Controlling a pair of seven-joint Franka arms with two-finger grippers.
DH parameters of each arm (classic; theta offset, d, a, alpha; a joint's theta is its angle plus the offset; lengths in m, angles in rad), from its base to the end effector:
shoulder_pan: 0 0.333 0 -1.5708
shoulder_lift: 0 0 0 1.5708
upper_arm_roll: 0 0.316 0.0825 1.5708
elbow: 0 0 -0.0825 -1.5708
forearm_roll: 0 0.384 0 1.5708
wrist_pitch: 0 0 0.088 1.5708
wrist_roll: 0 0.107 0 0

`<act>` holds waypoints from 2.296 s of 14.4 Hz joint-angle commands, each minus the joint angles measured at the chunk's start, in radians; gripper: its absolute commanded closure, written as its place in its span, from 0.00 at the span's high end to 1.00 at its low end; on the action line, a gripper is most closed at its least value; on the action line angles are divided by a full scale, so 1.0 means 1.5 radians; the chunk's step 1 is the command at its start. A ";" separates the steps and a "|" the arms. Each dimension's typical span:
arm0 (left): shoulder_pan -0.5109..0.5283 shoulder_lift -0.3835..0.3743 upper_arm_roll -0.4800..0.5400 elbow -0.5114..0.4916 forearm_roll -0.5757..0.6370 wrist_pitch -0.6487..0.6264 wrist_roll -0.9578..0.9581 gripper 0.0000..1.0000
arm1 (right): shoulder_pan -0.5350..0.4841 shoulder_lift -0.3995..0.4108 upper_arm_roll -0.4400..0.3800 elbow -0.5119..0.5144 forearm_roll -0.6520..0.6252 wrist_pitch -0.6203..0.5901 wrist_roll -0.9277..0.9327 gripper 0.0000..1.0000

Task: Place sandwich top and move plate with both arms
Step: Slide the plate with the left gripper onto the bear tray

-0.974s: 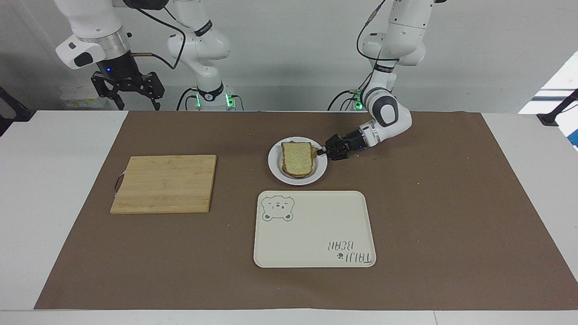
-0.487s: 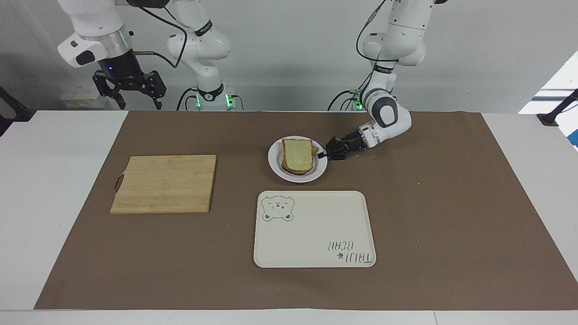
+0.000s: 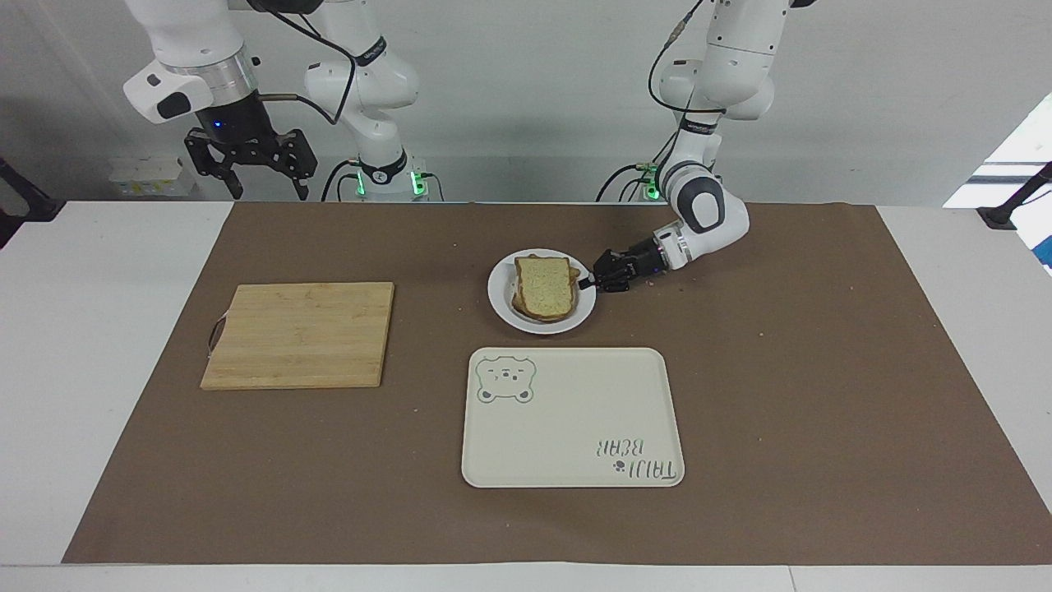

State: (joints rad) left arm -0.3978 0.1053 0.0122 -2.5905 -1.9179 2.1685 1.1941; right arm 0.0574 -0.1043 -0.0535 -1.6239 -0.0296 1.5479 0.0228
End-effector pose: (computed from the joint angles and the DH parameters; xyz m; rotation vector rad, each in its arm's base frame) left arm 0.3796 -0.1935 0.2134 1.9700 0.1022 0.1713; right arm 0.5195 -0.0028 0.6534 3.1175 -0.0308 0.0444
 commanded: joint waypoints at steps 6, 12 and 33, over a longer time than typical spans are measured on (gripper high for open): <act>0.073 -0.003 0.007 0.060 -0.003 -0.017 -0.040 0.00 | -0.008 -0.001 0.000 -0.001 -0.002 0.005 0.007 1.00; 0.091 0.056 0.007 0.163 0.027 0.027 -0.094 0.00 | -0.008 -0.002 -0.001 -0.002 -0.002 0.005 0.002 1.00; 0.125 0.196 -0.051 0.416 0.323 0.168 -0.323 0.59 | 0.003 0.024 -0.026 0.026 -0.002 0.009 -0.012 1.00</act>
State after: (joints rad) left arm -0.2362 0.3954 -0.0567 -2.0075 -1.5104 2.4101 0.7554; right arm 0.0633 -0.0747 -0.0993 -1.6023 -0.0296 1.5584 0.0195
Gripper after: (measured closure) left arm 0.828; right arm 0.000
